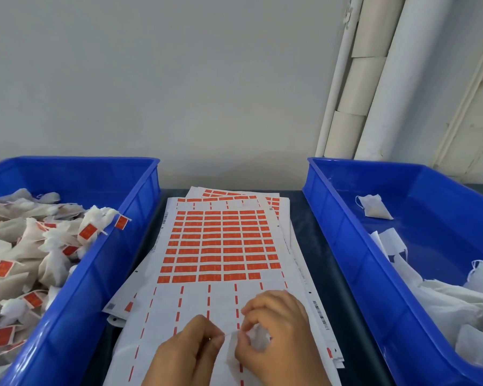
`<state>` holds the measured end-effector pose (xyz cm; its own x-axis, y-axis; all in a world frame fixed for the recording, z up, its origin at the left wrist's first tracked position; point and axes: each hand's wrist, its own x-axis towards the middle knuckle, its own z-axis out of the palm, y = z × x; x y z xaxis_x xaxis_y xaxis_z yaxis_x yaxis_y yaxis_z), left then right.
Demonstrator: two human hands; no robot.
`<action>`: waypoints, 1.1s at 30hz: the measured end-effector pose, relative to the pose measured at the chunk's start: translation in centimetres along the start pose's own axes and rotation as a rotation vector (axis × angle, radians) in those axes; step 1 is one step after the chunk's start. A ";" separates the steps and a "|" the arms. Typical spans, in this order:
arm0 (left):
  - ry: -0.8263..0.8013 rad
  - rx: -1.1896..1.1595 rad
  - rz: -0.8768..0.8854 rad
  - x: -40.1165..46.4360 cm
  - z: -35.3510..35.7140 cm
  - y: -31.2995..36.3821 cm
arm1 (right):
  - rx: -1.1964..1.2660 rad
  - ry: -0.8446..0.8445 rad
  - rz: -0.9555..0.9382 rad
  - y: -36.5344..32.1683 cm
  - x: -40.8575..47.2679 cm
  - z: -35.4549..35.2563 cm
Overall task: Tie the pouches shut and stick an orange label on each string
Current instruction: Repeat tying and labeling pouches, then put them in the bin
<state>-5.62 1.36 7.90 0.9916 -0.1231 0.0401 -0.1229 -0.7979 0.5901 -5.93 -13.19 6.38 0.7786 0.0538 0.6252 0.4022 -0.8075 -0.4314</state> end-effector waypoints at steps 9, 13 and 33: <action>-0.161 -0.915 -0.023 -1.3 -0.2 -1.2 | 0.392 -0.272 0.322 1.0 0.4 -1.7; -0.183 -1.011 0.022 -1.7 -0.9 -0.8 | 0.590 -0.457 0.519 0.0 0.3 -2.2; 0.212 -0.493 -0.192 2.9 -2.4 -1.0 | 0.992 -0.605 0.733 3.4 1.9 -2.3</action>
<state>-2.52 3.21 9.34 0.9870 0.1585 0.0260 0.0433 -0.4185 0.9072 -4.19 -17.22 7.59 0.9437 0.2528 -0.2135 -0.2153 -0.0209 -0.9763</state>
